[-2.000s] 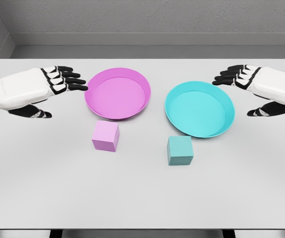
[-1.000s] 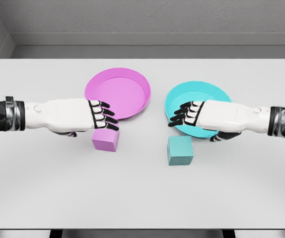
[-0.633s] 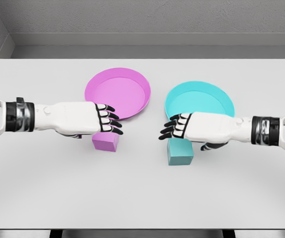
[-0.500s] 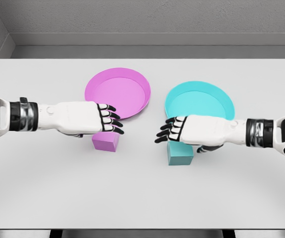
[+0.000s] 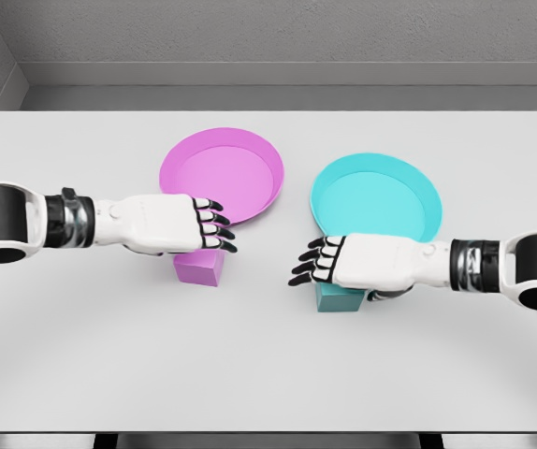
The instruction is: Place the blocks in the corresponding plates according to their colors
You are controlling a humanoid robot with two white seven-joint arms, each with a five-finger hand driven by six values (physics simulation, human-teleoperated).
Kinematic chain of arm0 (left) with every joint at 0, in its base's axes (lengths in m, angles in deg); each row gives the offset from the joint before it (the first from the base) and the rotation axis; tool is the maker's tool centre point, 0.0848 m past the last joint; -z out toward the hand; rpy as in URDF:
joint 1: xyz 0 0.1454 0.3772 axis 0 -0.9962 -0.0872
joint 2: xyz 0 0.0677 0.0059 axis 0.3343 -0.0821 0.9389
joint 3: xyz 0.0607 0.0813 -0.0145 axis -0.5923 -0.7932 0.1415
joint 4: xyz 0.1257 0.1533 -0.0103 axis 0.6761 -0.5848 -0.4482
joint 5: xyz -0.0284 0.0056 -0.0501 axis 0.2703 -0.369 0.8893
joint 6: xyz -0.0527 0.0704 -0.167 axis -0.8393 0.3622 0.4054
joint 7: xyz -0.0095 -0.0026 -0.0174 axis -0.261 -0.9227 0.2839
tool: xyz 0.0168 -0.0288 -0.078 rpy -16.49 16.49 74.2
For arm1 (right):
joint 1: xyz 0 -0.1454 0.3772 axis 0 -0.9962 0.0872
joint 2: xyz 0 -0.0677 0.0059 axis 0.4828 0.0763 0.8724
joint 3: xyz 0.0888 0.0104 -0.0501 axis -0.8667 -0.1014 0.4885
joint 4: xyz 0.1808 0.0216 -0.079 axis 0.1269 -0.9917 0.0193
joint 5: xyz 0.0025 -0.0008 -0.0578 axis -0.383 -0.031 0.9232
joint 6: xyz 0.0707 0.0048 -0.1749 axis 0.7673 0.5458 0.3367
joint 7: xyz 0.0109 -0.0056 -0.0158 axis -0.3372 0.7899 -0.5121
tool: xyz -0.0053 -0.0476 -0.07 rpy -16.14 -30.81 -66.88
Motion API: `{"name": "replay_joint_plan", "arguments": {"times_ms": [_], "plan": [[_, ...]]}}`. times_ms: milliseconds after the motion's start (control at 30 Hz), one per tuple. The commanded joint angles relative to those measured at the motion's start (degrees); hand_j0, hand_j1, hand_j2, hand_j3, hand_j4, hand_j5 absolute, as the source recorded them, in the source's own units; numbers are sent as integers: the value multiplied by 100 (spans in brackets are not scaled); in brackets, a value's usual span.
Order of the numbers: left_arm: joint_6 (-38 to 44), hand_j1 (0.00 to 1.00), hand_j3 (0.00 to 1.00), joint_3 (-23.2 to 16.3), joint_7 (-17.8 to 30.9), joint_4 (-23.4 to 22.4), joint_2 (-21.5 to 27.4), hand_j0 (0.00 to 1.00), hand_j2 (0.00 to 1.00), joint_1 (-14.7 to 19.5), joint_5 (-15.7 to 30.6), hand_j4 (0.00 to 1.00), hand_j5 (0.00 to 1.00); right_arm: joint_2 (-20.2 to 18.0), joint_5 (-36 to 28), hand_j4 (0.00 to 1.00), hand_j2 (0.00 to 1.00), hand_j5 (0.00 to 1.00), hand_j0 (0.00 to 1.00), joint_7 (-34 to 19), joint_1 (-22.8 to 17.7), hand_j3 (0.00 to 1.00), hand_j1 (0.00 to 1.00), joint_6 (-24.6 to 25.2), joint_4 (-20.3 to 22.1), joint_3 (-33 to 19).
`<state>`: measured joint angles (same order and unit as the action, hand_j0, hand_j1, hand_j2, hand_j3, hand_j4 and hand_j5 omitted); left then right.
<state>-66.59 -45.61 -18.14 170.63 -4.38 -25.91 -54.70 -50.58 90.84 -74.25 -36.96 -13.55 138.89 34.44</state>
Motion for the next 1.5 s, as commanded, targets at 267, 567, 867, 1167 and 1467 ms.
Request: {"name": "replay_joint_plan", "arguments": {"times_ms": [267,567,867,1167,1467], "plan": [[9,96,96,0,2,-77,-186,96,96,-9,-232,96,96,163,468,100,100,100,100,3,-44,100,100,16,-7,-4],[9,96,96,-123,-7,-148,-203,96,96,-123,-469,96,96,242,592,99,99,99,99,3,-114,99,99,16,-34,-48],[9,86,86,-194,-7,-130,-212,86,86,-123,-460,86,86,242,592,65,65,65,65,3,-105,65,65,16,-42,-92],[9,65,65,-185,-7,-113,-203,65,65,-123,-451,65,65,242,583,61,61,61,61,3,-105,61,61,16,-51,-118],[9,54,54,-150,-7,-69,-177,54,54,-44,-311,54,54,321,548,57,57,57,57,3,-62,57,57,16,-51,-232]]}}
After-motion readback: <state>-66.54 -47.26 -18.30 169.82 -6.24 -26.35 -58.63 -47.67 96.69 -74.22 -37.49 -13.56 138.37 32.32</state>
